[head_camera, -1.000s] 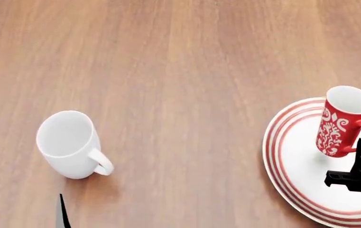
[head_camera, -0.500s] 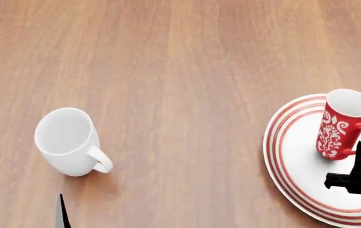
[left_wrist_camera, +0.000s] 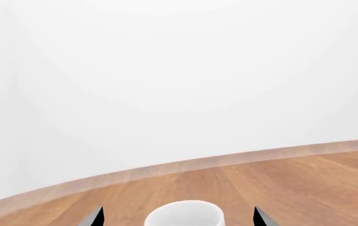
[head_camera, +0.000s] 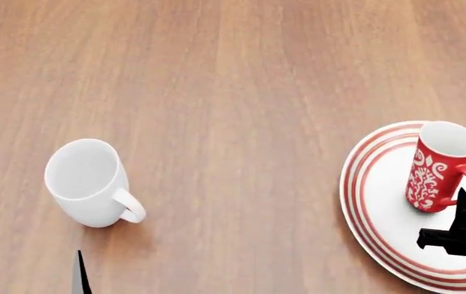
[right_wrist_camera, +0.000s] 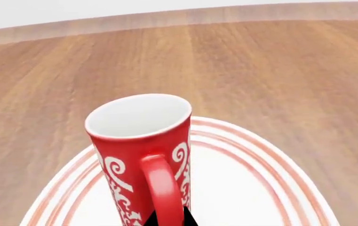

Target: Pick up the red mug and put it on the plate

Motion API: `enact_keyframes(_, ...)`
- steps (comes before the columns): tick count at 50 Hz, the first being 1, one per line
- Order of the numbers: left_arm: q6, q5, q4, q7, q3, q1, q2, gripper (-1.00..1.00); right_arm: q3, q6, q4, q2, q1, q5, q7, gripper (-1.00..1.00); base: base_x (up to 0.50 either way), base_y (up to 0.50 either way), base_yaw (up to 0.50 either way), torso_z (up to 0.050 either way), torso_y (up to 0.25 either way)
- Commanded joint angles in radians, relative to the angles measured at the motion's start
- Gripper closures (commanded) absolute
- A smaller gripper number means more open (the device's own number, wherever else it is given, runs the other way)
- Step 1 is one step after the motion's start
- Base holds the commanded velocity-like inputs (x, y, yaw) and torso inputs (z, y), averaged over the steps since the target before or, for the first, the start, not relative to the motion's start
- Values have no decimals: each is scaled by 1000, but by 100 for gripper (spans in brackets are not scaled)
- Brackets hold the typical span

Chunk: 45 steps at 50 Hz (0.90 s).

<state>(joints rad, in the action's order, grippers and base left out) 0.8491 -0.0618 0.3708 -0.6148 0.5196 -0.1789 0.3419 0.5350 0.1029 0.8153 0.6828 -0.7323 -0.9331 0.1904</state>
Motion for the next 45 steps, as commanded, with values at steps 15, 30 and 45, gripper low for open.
enact_keyframes(15,2,2,1,-1,7,-2,3,-100,19,26,57,-24,28,21,65,-100,0,0,0,0,0)
enact_keyframes(30,4,4,2,0,12,-4,5,-100,-5,75,182,-64,47,4,127,-100,0,0,0,0,0)
enact_keyframes(45,12,-3,6,-7,12,-6,6,-100,-22,118,91,-25,87,-9,149,-100,0,0,0,0,0)
